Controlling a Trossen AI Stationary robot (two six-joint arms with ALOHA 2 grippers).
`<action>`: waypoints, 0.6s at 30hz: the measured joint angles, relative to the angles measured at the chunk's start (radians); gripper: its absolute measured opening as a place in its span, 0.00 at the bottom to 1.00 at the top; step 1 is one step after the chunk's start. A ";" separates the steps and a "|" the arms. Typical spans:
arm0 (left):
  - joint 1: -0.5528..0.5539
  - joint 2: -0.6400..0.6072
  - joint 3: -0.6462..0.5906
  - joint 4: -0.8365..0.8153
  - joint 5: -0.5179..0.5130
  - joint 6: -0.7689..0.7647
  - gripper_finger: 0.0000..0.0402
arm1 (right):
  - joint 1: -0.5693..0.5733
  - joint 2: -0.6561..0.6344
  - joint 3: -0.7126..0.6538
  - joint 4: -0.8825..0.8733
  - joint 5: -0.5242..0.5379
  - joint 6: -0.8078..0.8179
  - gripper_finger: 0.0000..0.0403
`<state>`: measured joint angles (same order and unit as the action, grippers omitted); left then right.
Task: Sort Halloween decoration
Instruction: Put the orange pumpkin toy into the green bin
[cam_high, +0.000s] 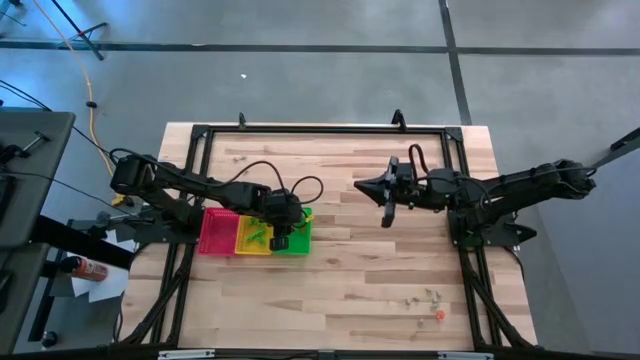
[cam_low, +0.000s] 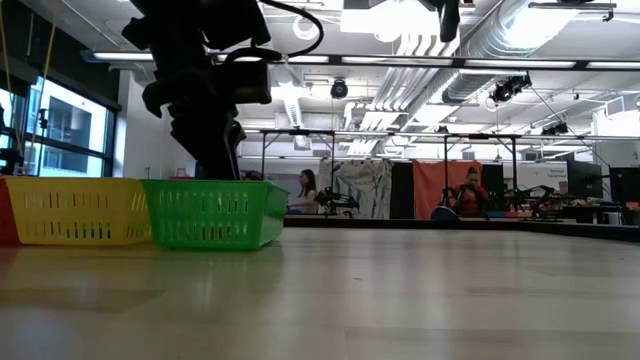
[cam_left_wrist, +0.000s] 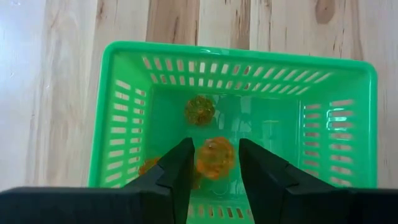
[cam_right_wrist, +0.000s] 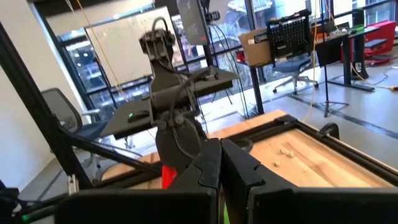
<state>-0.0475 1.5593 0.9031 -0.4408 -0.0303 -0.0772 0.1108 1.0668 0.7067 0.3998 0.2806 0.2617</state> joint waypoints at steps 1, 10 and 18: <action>0.000 0.000 0.000 0.004 0.000 -0.001 0.30 | 0.000 0.000 0.000 -0.007 0.000 0.000 0.00; 0.002 -0.004 0.016 0.025 0.000 -0.084 0.44 | 0.000 0.000 0.000 -0.032 0.000 0.000 0.00; 0.060 -0.110 0.215 -0.054 -0.053 -0.039 0.55 | 0.000 0.000 0.000 -0.020 0.000 0.000 0.00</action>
<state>0.0121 1.4496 1.1178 -0.4948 -0.0831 -0.1165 0.1108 1.0668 0.7071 0.3800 0.2811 0.2615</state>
